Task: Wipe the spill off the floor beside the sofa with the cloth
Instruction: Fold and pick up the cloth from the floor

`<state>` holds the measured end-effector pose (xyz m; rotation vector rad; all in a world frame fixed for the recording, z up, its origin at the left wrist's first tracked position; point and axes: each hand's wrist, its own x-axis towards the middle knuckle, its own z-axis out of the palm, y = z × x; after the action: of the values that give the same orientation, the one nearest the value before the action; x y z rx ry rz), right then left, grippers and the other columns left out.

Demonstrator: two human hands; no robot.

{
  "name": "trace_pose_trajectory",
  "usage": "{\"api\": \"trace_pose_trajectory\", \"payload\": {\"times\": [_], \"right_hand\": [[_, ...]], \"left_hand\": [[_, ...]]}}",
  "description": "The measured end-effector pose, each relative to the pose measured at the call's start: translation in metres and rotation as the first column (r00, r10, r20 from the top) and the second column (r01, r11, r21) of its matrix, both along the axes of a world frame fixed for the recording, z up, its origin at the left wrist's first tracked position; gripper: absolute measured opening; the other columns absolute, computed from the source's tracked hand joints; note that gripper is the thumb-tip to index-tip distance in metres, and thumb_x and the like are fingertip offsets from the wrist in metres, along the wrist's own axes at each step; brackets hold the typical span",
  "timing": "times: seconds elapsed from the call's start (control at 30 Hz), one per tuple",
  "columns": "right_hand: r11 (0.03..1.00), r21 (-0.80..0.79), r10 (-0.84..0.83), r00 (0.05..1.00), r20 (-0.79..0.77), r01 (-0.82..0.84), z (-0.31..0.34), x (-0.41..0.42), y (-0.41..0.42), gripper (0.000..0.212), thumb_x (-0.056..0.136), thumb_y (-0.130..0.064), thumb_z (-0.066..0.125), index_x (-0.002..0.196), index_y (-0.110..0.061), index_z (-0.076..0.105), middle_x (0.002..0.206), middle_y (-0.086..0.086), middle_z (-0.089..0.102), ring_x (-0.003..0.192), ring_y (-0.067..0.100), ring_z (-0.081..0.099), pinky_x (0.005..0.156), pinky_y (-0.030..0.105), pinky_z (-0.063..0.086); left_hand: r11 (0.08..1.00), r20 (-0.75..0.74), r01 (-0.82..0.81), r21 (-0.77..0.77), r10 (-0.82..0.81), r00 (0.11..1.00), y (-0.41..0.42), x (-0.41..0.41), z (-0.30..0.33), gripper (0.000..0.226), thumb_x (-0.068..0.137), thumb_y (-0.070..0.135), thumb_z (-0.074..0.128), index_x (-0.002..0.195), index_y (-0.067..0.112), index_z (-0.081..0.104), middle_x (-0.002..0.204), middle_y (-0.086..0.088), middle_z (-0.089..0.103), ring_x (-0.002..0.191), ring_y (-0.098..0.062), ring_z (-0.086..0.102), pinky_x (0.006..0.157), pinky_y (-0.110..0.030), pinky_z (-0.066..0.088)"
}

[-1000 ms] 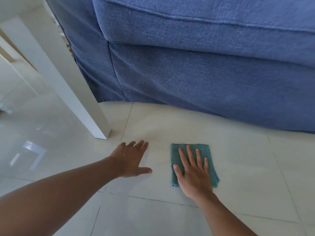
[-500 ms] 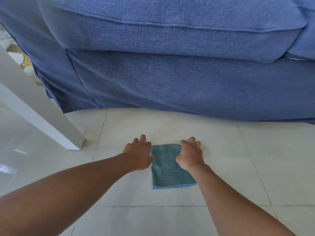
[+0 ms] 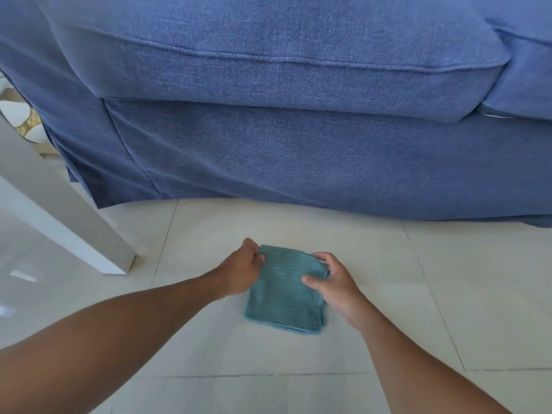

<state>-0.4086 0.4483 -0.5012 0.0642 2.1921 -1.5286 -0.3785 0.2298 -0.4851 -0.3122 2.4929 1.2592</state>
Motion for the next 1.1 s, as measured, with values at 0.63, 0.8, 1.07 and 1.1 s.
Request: {"api": "trace_pose_trajectory", "payload": {"times": [0.63,0.8,1.07,1.1], "right_hand": [[0.906,0.359,0.318,0.921,-0.226,-0.225,-0.015,0.022,0.011,0.012,0.076,-0.013,0.075,0.085,-0.021,0.076,0.084,-0.002,0.078,0.077,0.013,0.070,0.071,0.031,0.054],[0.994,0.104,0.037,0.991,-0.132,-0.023,-0.007,0.022,0.001,0.010,0.076,-0.012,0.080,0.079,-0.021,0.077,0.074,0.001,0.076,0.060,0.007,0.064,0.059,0.021,0.047],[0.937,-0.275,-0.237,0.970,-0.045,0.216,0.031,0.008,-0.034,0.008,0.090,-0.016,0.071,0.088,-0.009,0.072,0.079,0.003,0.071,0.072,0.015,0.064,0.069,0.031,0.053],[0.935,-0.279,-0.235,0.971,-0.033,0.217,0.035,0.007,-0.038,0.008,0.092,-0.018,0.070,0.087,-0.012,0.072,0.081,0.003,0.073,0.074,0.016,0.066,0.072,0.034,0.055]], "left_hand": [[0.814,-0.009,0.438,-0.381,-0.477,0.879,-0.035,0.041,-0.017,0.023,0.099,0.040,0.043,0.109,0.026,0.058,0.101,-0.004,0.071,0.090,-0.024,0.065,0.083,-0.037,0.052],[0.935,-0.045,0.291,-0.203,-0.306,0.951,-0.039,0.046,-0.012,0.021,0.100,0.037,0.045,0.097,0.022,0.059,0.090,0.001,0.069,0.079,-0.018,0.064,0.078,-0.037,0.053],[0.953,-0.010,-0.213,0.214,0.221,0.975,-0.029,0.020,0.032,0.041,0.099,0.054,0.034,0.097,0.021,0.059,0.102,-0.011,0.065,0.098,-0.030,0.064,0.093,-0.048,0.053],[0.939,0.010,-0.253,0.232,0.257,0.966,-0.026,0.022,0.039,0.040,0.102,0.050,0.033,0.102,0.020,0.060,0.106,-0.010,0.065,0.102,-0.029,0.065,0.093,-0.050,0.054]]}}
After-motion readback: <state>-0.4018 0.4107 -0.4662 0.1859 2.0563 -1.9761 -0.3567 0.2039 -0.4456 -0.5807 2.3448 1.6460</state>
